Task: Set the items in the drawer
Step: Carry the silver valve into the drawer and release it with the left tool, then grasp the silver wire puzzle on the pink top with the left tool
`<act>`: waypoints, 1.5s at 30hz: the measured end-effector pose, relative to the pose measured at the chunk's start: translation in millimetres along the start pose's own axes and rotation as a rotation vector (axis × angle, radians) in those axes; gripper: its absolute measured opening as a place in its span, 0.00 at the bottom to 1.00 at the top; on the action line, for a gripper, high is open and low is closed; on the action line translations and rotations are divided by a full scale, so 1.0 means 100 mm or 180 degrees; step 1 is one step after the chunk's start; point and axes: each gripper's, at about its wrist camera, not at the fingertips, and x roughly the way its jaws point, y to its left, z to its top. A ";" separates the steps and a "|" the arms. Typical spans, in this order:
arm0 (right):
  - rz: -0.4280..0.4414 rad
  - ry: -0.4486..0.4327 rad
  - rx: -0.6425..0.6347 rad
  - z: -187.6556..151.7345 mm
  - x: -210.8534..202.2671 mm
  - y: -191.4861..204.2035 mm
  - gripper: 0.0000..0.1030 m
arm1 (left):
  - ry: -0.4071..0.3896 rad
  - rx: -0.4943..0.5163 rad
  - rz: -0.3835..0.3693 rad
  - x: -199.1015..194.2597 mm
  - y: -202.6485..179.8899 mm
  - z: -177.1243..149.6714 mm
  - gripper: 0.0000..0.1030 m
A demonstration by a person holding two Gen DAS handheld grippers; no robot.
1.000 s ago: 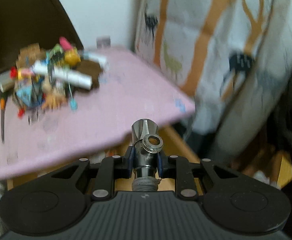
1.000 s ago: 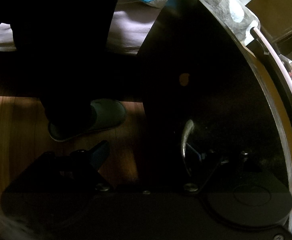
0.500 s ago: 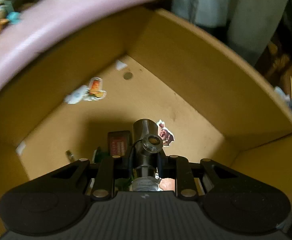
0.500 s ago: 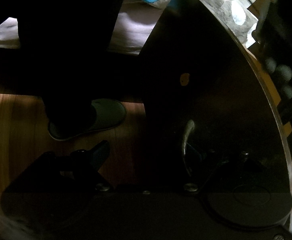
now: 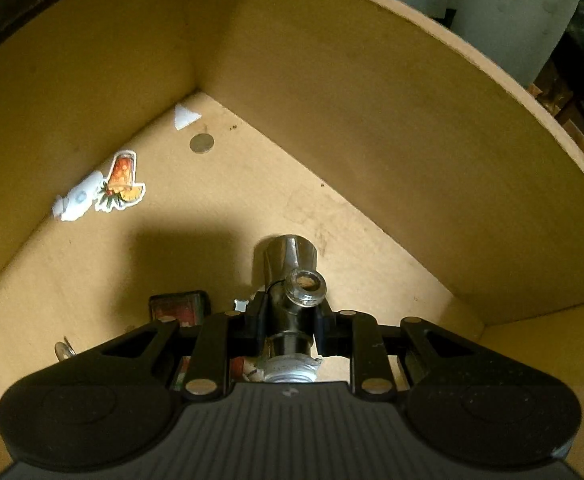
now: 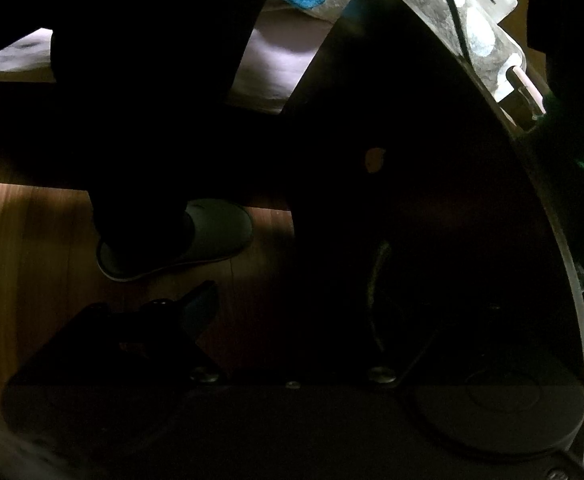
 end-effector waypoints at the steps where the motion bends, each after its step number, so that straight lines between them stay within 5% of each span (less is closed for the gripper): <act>1: 0.0000 0.0002 0.0001 0.00 0.00 0.00 0.84 | 0.0029 -0.0013 0.0004 0.01 0.01 -0.01 0.21; 7: 0.0000 0.0010 -0.0005 0.00 -0.01 0.00 0.85 | 0.0191 -0.0098 0.0117 0.05 0.02 -0.12 0.23; 10: 0.0001 0.0012 -0.0008 0.00 -0.01 0.00 0.85 | 0.0201 -0.0068 0.0209 -0.02 0.01 -0.14 0.31; 12: 0.0002 0.0017 -0.0005 0.00 -0.02 0.00 0.85 | 0.0190 -0.0064 0.0271 -0.10 0.00 -0.16 0.52; 13: 0.0003 0.0019 -0.0004 0.00 -0.02 0.00 0.85 | 0.0178 -0.0069 0.0296 -0.14 -0.01 -0.16 0.53; 30: -0.0007 0.0066 -0.0019 0.01 0.01 0.00 0.86 | 0.0019 -0.0206 0.0742 -0.84 -0.12 -0.13 0.53; 37: -0.0020 0.0068 -0.0010 0.00 0.02 0.01 0.86 | -0.0699 -0.0495 0.0776 -1.53 -0.05 -0.15 0.53; 45: -0.0030 0.0065 -0.0031 -0.01 0.03 0.04 0.88 | -0.1597 -0.1019 0.1207 -2.15 0.34 -0.10 0.53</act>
